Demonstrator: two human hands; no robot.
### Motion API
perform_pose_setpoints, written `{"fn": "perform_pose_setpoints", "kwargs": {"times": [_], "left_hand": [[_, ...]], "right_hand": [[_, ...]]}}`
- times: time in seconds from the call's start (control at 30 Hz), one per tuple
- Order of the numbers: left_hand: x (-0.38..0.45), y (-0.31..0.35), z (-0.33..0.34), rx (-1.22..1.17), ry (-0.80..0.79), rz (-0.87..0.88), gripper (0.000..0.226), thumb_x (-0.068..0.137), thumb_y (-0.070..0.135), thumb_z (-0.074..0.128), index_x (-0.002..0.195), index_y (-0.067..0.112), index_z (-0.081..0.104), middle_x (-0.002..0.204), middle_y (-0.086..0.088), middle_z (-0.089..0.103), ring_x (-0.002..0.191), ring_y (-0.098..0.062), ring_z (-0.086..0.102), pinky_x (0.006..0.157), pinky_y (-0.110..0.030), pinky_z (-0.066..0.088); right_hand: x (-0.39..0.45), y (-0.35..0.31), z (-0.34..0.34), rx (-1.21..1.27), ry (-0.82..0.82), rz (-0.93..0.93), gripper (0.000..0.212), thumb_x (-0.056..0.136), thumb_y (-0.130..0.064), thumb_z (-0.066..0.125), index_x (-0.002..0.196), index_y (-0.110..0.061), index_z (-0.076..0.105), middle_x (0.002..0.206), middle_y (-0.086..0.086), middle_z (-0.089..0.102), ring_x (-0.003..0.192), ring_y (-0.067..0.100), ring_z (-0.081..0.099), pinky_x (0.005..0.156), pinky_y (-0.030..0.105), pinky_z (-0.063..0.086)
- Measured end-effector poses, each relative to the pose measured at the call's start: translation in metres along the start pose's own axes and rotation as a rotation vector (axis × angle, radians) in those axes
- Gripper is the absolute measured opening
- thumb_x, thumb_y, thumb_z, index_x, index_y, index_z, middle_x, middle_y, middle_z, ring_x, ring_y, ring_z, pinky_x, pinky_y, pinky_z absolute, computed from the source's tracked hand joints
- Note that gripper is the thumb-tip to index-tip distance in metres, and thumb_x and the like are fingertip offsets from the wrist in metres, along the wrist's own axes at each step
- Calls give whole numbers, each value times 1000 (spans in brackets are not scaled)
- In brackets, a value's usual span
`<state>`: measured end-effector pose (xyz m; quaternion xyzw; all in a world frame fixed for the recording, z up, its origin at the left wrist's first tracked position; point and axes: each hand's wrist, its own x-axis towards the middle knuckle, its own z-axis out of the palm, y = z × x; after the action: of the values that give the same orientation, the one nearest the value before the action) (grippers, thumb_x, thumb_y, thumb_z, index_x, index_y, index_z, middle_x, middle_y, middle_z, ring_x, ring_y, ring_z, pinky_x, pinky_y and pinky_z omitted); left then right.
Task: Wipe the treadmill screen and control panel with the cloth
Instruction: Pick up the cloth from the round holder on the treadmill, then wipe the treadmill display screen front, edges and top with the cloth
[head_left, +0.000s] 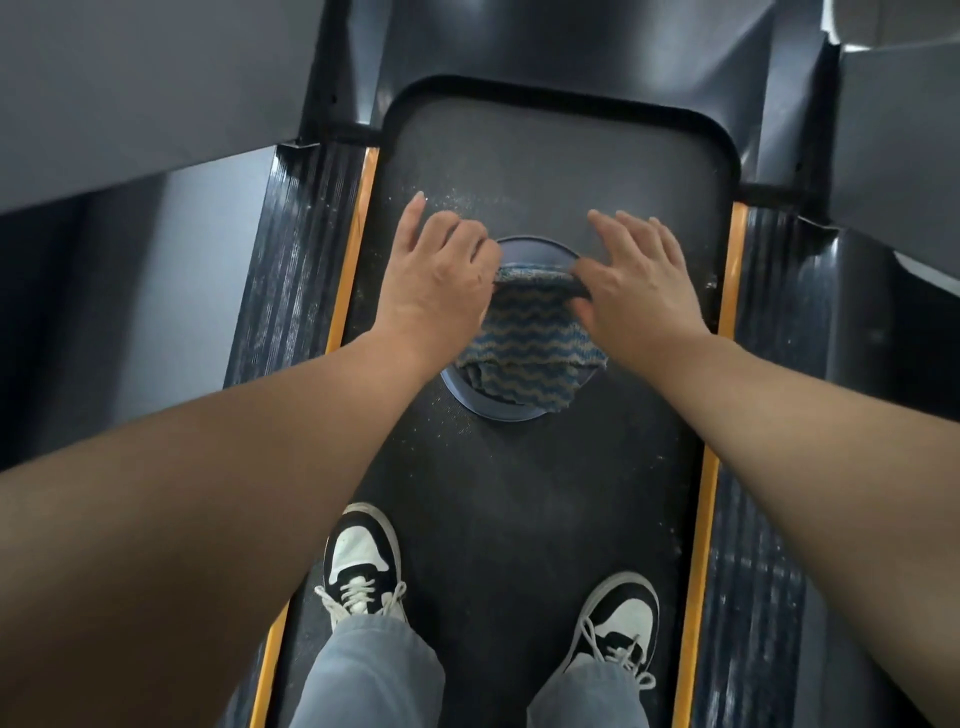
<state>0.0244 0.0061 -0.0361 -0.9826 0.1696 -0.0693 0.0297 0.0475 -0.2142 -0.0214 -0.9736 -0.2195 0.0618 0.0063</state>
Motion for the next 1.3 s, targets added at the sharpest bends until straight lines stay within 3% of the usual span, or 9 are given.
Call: {"fn": "perform_pose_setpoints", "kwargs": {"times": [0.17,0.3,0.47,0.6,0.77,0.9,1.0,1.1,1.3], "left_hand": [[-5,-7,-34,-70,21,54,24,90,33,58,100,11,62,110,-6,59,111,-31,52,119,-56,21],[3,-16,-108,-55,21,117,26,89,29,60,104,8,64,121,-9,57,120,-33,49,118,-57,21],[35,-35,-266,-82,251,257,13,89,15,55,88,9,66,125,-11,65,118,-36,58,111,-58,34],[52,-48,-433,-114,344,377,14,89,11,55,81,10,66,113,-5,71,120,-34,60,112,-55,35],[57,-60,-620,-127,429,480,11,82,8,53,76,12,62,125,0,68,123,-35,58,110,-56,38],[66,-58,-744,-129,551,572,13,80,9,52,74,12,63,132,-5,65,129,-36,53,109,-58,38],[81,-59,-824,-96,680,492,8,76,11,68,69,13,65,139,-10,58,133,-35,48,109,-61,35],[101,-62,-888,-52,745,314,9,77,18,74,72,19,66,149,-9,48,143,-35,35,116,-62,20],[135,-56,-961,-14,842,131,13,74,28,76,70,25,64,153,-3,43,147,-31,24,118,-62,10]], "right_hand": [[-16,2,-23,25,175,-9,22,93,-19,60,105,-7,73,135,15,57,128,39,45,115,52,25],[-32,4,-93,4,340,-79,14,84,-12,60,86,-4,71,126,17,61,114,40,50,109,51,30],[-47,4,-259,-4,447,-189,6,77,-8,61,81,-6,65,124,19,63,106,42,56,94,51,40],[-69,2,-422,-29,557,-253,10,78,2,68,78,-7,65,115,17,67,99,40,60,88,48,44],[-100,-12,-619,-118,711,-475,15,91,-2,62,78,-9,66,113,14,68,99,37,64,89,46,47],[-114,-10,-744,-160,904,-548,18,95,-6,59,80,-11,68,124,15,67,111,37,63,103,47,42],[-121,2,-817,-152,999,-510,18,95,-8,58,82,-12,70,139,18,57,127,41,54,113,55,32],[-122,18,-874,-86,1030,-428,9,88,-12,66,85,-16,73,152,19,43,141,42,37,116,63,21],[-109,36,-947,23,1103,-375,14,89,-29,66,87,-20,77,159,16,31,148,39,24,121,60,11]]}}
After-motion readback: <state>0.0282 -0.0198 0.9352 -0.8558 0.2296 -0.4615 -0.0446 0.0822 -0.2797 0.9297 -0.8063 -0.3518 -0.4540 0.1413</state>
